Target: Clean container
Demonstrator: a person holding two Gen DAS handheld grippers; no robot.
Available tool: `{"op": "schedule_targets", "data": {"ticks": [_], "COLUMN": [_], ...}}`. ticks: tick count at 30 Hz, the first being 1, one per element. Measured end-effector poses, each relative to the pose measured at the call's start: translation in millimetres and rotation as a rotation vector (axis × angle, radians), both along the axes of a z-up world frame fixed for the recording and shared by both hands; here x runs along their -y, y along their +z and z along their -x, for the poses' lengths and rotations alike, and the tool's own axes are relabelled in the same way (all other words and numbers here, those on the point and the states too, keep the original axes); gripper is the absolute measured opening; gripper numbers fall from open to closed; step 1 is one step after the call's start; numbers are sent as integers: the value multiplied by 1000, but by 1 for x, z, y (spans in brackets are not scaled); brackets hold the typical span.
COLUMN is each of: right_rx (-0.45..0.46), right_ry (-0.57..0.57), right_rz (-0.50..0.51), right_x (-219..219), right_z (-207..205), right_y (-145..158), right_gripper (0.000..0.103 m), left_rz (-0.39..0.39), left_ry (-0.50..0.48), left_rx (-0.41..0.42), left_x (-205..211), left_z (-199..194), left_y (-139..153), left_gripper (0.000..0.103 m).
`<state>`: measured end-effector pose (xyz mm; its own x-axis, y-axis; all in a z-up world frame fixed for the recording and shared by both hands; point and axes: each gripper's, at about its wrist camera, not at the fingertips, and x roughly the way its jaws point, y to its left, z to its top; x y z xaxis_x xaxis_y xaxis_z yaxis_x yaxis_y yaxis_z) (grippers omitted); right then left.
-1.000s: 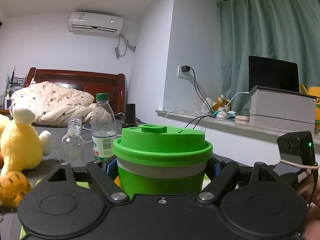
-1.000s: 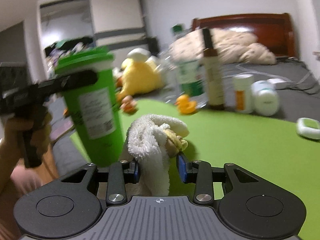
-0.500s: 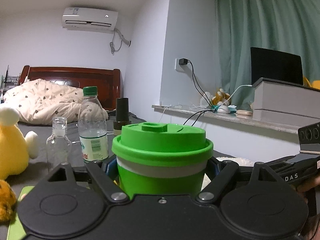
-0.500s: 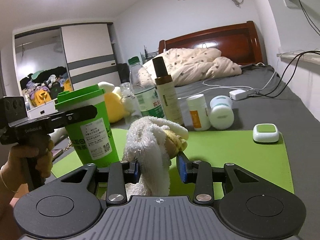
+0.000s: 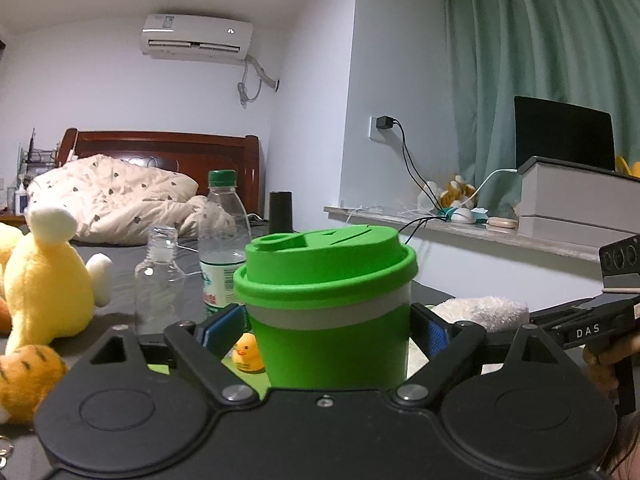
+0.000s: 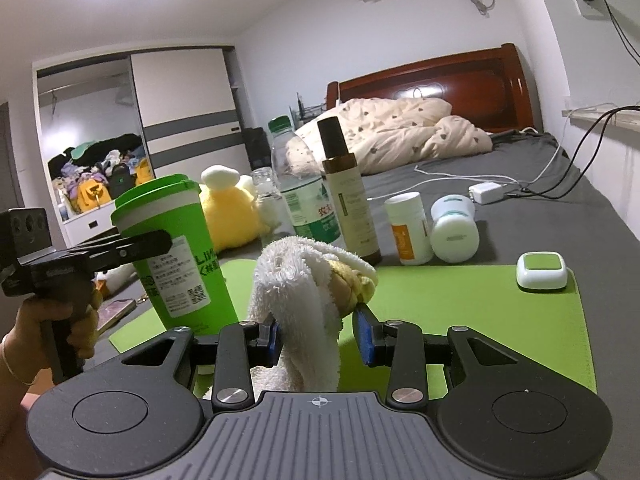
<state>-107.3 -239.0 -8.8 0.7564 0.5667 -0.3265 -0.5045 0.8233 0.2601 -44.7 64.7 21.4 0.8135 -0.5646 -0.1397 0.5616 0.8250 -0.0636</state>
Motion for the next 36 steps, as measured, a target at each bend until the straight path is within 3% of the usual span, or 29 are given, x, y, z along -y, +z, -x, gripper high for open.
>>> {"op": "schedule_targets", "data": {"ticks": [17,22,26,31,36], "right_rx": [-3,-4,-4,-4,-6], "right_ry": [45,47,45,42,47], "right_rz": [-1,-2,-4,-6,-6], "right_x": [-10,-9,-6,-3,-4], "right_z": [-2,-1,-1,1,0], "right_y": [-2,-1,0,1,2], "right_gripper": [37,37,37,37,37], "left_rz": [48,40,57,75,47], "left_ry": [-98,-92,-53,43,232], "left_rx": [-18,-13,-28,-41,-33], "left_x": [-6,4,12,26,54], "left_z": [9,9,13,27,38], "left_y": [2,0,0,-1,-2], "left_gripper": [89,97,103,103,103]}}
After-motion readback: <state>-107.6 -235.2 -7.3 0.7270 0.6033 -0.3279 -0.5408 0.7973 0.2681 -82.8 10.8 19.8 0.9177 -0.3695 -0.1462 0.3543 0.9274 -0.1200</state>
